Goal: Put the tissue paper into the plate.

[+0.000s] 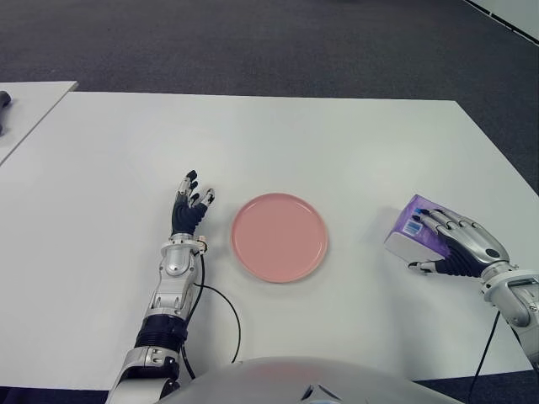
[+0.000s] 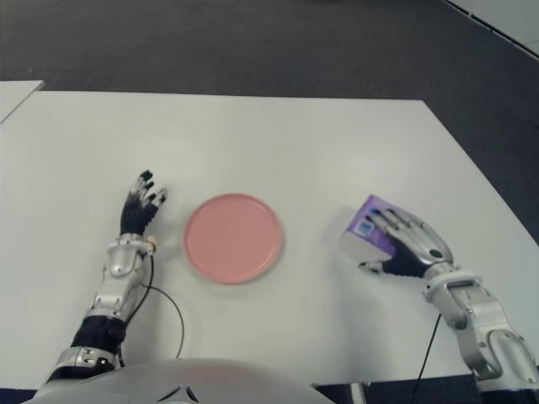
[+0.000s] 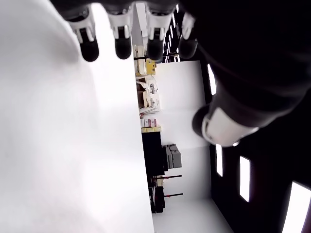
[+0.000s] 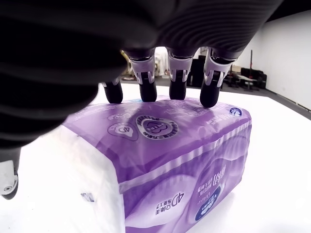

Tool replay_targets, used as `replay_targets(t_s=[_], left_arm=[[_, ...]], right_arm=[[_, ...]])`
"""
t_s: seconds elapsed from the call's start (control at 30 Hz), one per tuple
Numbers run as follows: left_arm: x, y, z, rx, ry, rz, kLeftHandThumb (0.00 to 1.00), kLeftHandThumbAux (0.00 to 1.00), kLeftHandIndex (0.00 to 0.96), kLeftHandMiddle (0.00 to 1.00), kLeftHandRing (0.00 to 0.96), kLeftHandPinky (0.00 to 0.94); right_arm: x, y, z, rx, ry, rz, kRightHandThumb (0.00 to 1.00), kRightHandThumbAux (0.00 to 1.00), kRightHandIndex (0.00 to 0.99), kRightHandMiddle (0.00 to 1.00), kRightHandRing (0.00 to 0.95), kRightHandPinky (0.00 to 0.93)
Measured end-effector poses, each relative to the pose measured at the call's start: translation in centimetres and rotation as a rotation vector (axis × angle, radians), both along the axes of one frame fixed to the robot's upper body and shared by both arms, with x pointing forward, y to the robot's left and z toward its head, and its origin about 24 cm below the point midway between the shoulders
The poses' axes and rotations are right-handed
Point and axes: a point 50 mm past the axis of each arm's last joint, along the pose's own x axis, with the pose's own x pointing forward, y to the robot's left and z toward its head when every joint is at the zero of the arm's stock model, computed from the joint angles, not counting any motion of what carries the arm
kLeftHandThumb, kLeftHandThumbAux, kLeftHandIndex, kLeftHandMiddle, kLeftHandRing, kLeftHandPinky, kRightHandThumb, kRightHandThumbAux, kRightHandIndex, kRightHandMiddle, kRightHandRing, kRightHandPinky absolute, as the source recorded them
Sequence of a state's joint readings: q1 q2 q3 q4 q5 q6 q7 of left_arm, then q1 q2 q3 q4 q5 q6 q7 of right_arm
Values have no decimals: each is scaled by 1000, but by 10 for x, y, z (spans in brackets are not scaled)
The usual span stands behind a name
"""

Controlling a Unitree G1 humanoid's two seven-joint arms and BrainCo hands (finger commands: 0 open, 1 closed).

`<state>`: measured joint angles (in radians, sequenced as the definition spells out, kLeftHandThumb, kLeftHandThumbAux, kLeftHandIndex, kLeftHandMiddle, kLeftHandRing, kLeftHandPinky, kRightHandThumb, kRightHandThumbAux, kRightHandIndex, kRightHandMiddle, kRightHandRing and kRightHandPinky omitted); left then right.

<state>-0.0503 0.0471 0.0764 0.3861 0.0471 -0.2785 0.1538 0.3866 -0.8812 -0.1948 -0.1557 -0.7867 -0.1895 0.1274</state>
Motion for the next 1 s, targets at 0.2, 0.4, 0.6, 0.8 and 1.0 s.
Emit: replay_targets(t_s=[0.2, 0.4, 0.6, 0.8, 1.0], left_arm=[[0, 0, -1, 0, 3, 0, 0, 677, 0, 0, 0, 0], [0, 0, -2, 0, 7, 0, 0, 667, 0, 0, 0, 0], [0, 0, -1, 0, 5, 0, 0, 671, 0, 0, 0, 0], [0, 0, -1, 0, 4, 1, 0, 679, 0, 0, 0, 0], [0, 1, -1, -1, 4, 4, 0, 681, 0, 0, 0, 0]], right_arm=[[0, 0, 0, 0, 1, 0, 49, 445, 0, 0, 0, 0], [0, 1, -1, 1, 2, 1, 49, 445, 0, 0, 0, 0], [0, 1, -1, 2, 5, 2, 49, 445, 0, 0, 0, 0], [0, 1, -2, 3, 5, 2, 49, 445, 0, 0, 0, 0], [0, 2, -2, 3, 5, 0, 49, 445, 0, 0, 0, 0]])
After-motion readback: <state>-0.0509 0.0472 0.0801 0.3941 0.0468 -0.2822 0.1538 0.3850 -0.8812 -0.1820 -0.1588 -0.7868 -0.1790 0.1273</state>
